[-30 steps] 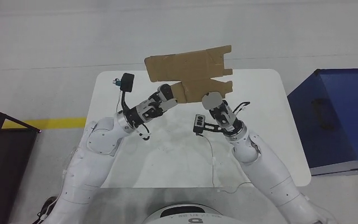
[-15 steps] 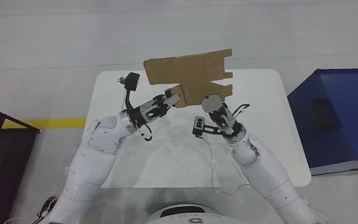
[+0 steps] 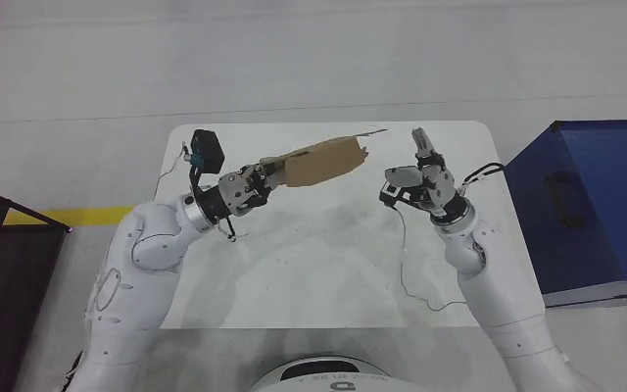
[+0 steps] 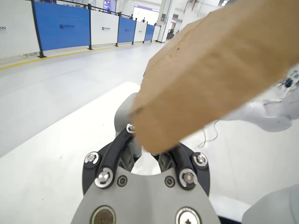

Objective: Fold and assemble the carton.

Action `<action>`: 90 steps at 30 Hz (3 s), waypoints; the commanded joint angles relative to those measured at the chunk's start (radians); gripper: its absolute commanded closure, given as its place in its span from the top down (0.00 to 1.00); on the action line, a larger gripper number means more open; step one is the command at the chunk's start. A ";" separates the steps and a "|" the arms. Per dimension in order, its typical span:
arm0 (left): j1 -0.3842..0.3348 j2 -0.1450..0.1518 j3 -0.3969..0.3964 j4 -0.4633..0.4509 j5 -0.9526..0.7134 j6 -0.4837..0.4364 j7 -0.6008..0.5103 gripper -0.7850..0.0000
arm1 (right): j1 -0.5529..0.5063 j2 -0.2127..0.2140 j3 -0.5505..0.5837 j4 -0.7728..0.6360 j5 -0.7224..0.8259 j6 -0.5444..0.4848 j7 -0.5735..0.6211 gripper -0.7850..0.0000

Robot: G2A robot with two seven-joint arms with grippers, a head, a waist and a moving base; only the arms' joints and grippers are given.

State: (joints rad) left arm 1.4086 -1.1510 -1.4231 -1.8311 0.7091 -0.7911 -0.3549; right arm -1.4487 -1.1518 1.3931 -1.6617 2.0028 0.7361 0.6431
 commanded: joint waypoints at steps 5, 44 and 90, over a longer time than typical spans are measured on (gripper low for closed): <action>0.052 0.005 -0.047 -0.035 0.181 0.025 0.113 0.00 | -0.005 0.017 0.097 -0.114 -0.198 -0.006 -0.059 1.00; 0.114 0.025 -0.024 -0.015 0.181 0.076 0.126 0.00 | 0.015 0.049 -0.113 -0.304 -0.885 -0.032 -0.075 1.00; 0.054 0.064 -0.010 0.074 -0.322 -0.037 -0.071 0.00 | 0.147 0.026 -0.293 -0.222 -1.012 -0.034 -0.292 1.00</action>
State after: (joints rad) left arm 1.4626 -1.0869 -1.4333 -1.7568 0.3679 -0.8279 -0.4269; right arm -1.3020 -1.1263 1.1012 -1.8842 0.9951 0.6973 0.3513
